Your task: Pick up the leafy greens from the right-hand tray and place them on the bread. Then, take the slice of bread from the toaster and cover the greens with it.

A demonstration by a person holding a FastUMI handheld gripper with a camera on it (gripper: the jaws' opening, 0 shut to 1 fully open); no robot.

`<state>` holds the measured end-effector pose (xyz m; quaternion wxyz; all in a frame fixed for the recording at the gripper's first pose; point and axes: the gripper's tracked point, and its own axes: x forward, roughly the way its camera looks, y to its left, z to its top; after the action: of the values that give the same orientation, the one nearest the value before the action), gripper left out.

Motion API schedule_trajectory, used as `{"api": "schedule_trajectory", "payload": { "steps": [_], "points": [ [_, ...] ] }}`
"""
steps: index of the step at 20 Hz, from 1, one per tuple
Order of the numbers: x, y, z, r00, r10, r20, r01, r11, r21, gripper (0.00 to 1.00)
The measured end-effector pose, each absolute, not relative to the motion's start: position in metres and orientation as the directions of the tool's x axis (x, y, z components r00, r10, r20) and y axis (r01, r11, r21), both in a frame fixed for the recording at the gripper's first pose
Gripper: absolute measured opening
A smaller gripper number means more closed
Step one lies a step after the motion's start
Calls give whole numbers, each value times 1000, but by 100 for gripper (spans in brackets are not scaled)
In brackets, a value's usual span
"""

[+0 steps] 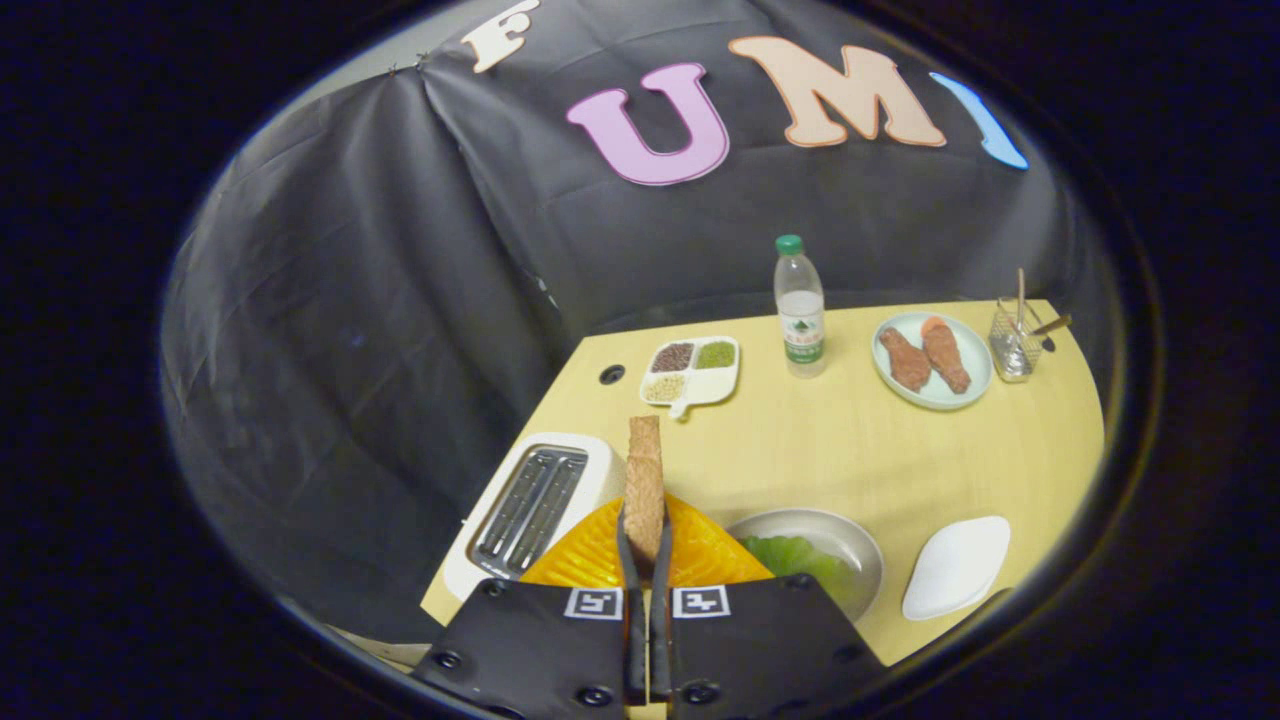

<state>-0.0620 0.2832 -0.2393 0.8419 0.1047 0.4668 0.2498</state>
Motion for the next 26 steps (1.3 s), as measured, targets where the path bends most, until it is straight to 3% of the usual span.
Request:
{"api": "schedule_trajectory", "payload": {
  "steps": [10, 22, 26],
  "points": [
    [-80, 252, -296, 391, 483, -783, -192, 875, 444, 4],
    [-96, 211, -342, 351, 411, -841, -116, 911, 396, 8],
    [-97, 197, -352, 348, 378, -858, -124, 926, 358, 26]
  ]
}}
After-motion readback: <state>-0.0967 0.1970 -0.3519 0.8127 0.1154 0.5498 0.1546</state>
